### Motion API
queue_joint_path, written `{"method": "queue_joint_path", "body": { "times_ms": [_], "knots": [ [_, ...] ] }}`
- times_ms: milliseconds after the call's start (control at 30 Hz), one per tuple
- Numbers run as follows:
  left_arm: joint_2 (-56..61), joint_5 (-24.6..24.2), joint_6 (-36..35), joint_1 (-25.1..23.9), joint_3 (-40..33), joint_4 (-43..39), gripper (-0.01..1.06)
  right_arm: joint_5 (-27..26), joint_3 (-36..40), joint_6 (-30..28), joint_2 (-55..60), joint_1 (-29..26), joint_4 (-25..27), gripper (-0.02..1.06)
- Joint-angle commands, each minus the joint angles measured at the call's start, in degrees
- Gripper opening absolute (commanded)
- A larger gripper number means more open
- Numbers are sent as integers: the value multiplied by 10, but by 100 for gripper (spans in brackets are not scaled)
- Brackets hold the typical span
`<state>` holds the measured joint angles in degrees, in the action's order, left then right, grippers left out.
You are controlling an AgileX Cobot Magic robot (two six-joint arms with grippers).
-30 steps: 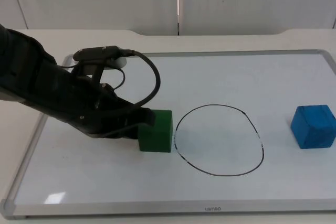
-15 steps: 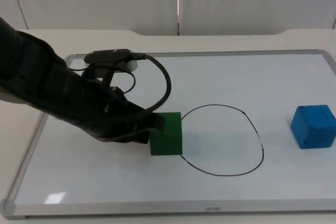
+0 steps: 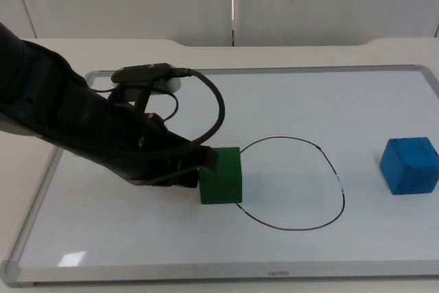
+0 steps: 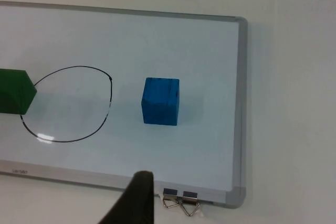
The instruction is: Push the two cubes into the marked area.
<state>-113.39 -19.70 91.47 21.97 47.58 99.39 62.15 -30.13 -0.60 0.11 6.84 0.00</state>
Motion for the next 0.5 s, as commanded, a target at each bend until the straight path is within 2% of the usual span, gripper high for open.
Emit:
{"method": "queue_joint_path", "body": {
  "times_ms": [0, 467],
  "knots": [
    [-2, -15, -3, 4, 8, 6, 0, -3, 6, -3, -1, -3, 0, 105],
    [-15, -26, -9, 20, 24, 6, 0, -3, 6, -3, -1, -3, 0, 105]
  ]
}}
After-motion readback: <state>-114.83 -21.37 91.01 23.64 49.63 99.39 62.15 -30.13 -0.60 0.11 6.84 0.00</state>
